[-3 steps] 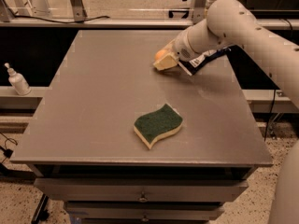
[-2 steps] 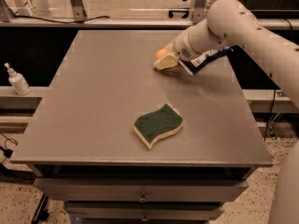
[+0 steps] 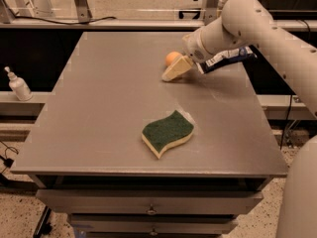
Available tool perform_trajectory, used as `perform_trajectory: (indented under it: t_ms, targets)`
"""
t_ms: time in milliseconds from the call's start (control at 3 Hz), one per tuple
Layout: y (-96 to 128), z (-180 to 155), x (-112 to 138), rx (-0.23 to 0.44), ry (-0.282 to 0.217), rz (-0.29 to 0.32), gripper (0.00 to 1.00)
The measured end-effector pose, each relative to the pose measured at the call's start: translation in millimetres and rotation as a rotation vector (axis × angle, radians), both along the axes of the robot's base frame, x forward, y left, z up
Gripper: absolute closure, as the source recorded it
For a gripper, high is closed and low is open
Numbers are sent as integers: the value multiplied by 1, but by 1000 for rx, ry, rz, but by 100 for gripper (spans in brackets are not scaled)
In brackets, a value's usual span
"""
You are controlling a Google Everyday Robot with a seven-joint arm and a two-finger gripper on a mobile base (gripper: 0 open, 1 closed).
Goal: Move orange near blue chip bag
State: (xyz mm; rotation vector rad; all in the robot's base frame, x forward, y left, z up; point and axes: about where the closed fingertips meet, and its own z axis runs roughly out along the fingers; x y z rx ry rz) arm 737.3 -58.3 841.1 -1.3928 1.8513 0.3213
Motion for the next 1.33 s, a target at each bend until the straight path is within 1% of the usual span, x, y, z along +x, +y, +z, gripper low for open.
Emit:
perform_trajectory:
  t_ms: [333,667,1000,1333]
  targets:
    - [2,10,4,-7,-20,49,0]
    - [3,25,7,-13,-52,84,0]
    - [-11,38,11,-8,-73,88,0]
    - [-37,46,-3,7,-77,64,0]
